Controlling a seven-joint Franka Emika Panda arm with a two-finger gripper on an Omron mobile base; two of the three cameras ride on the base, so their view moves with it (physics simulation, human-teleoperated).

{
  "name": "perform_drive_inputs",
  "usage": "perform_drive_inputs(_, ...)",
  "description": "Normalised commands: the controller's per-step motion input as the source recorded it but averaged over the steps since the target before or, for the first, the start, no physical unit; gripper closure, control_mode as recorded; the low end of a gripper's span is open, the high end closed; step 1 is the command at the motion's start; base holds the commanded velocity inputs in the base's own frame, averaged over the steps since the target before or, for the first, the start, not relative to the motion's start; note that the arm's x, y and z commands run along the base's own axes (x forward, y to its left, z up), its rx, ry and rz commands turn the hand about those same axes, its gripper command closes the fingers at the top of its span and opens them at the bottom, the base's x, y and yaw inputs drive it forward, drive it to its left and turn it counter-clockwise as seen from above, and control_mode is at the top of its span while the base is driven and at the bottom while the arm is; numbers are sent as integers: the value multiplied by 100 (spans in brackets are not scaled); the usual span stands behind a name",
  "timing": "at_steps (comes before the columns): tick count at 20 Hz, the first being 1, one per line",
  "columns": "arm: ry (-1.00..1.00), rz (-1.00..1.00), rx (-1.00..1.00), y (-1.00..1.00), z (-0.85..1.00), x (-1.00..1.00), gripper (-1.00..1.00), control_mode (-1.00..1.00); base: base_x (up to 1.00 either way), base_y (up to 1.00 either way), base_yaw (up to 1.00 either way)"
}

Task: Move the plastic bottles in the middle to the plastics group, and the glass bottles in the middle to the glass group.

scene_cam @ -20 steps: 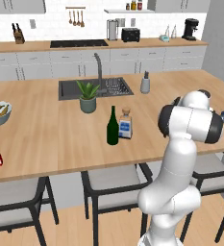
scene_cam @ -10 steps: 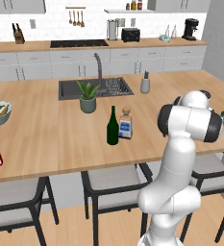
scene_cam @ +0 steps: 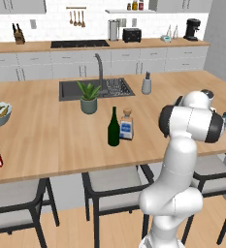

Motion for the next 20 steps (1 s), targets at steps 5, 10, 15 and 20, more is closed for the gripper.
perform_drive_inputs(5,0,0,0,0,0,0,-100,-100,0,0,0)
perform_drive_inputs(10,0,0,0,0,0,0,-100,-100,0,0,0)
perform_drive_inputs(15,0,0,0,0,0,0,-100,-100,0,0,0)
perform_drive_inputs(20,0,0,0,1,1,0,-100,-100,0,0,0)
